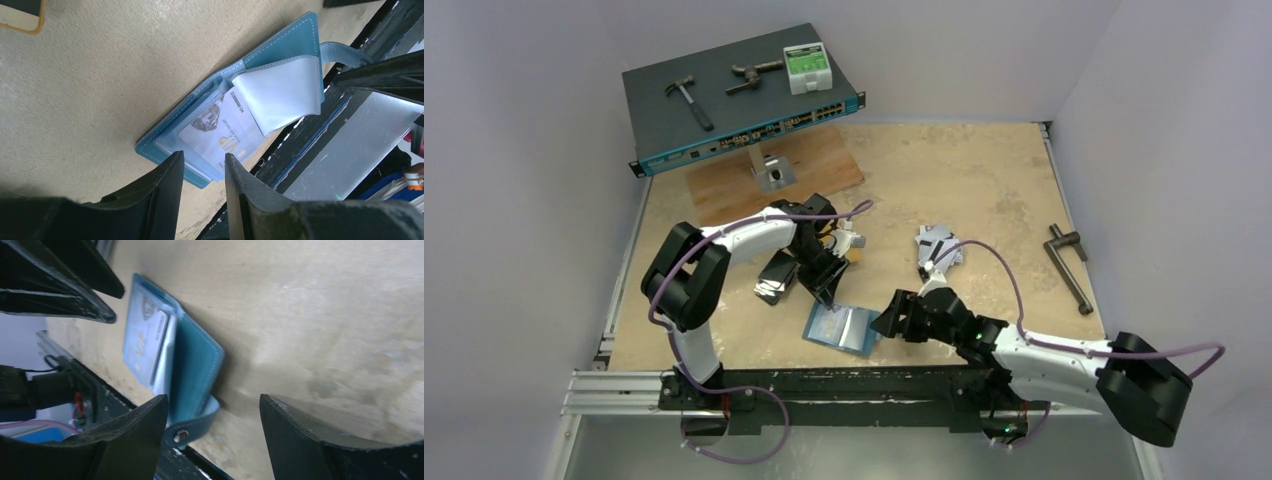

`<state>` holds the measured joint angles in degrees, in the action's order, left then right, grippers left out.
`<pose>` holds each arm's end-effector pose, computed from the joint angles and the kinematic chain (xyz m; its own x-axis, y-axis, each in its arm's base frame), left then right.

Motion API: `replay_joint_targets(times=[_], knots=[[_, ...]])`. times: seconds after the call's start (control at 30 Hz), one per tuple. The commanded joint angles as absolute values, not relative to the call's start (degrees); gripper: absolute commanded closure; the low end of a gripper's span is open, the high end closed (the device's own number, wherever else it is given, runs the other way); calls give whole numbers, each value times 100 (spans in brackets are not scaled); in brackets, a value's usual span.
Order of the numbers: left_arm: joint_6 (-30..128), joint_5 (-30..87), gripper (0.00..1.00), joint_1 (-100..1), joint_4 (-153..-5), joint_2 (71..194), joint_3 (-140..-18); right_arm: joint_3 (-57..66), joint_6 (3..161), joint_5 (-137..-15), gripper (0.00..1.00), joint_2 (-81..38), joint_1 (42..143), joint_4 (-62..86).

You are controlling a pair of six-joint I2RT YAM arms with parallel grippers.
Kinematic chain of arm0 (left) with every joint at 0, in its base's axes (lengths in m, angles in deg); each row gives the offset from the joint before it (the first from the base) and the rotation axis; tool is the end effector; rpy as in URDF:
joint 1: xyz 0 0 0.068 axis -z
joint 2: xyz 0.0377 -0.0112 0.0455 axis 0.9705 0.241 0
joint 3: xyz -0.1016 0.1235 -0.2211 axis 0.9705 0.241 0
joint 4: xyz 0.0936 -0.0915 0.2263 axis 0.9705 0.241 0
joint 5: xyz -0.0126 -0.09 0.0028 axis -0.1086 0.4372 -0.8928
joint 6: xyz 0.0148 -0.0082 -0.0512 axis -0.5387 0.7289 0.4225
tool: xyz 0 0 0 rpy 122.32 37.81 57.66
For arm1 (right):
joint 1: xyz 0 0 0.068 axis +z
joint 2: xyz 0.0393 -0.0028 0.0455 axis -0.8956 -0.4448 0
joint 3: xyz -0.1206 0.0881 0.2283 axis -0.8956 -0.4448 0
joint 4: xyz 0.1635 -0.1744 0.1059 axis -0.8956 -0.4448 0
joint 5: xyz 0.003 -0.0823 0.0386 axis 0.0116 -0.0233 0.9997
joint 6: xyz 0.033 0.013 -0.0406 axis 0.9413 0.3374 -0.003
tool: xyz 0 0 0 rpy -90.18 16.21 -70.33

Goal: Put the credit cards into the card holder
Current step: Pick up the card holder from the center of the board.

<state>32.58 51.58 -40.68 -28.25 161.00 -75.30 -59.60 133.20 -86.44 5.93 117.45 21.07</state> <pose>0.2575 -0.2055 0.1716 -0.7621 0.6311 -0.1447 0.6051 0.6148 -0.5058 0.1054 0.1412 0.1438 -0.8362 0.2896 -0.4657 -0.1339 0.7156 0.6855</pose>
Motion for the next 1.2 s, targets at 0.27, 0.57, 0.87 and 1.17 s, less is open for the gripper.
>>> replay_joint_targets(times=[0.27, 0.57, 0.87, 1.17], knots=[[3362, 5234, 66, -4059, -2989, 16077, -7453, -5785, 12878, -7437, 34, -1211, 11587, 4476], [3379, 5276, 66, -4089, -2955, 15921, -7545, -5543, 12836, -7389, 84, -1744, 11492, 4494], [3414, 6193, 62, -4832, -2538, 15479, -8486, -4107, 11192, -7818, 100, -429, 11482, 2374], [3689, 6620, 62, -5638, -3381, 14670, -8370, -3027, 9558, -7700, 100, 1487, 11770, 594]])
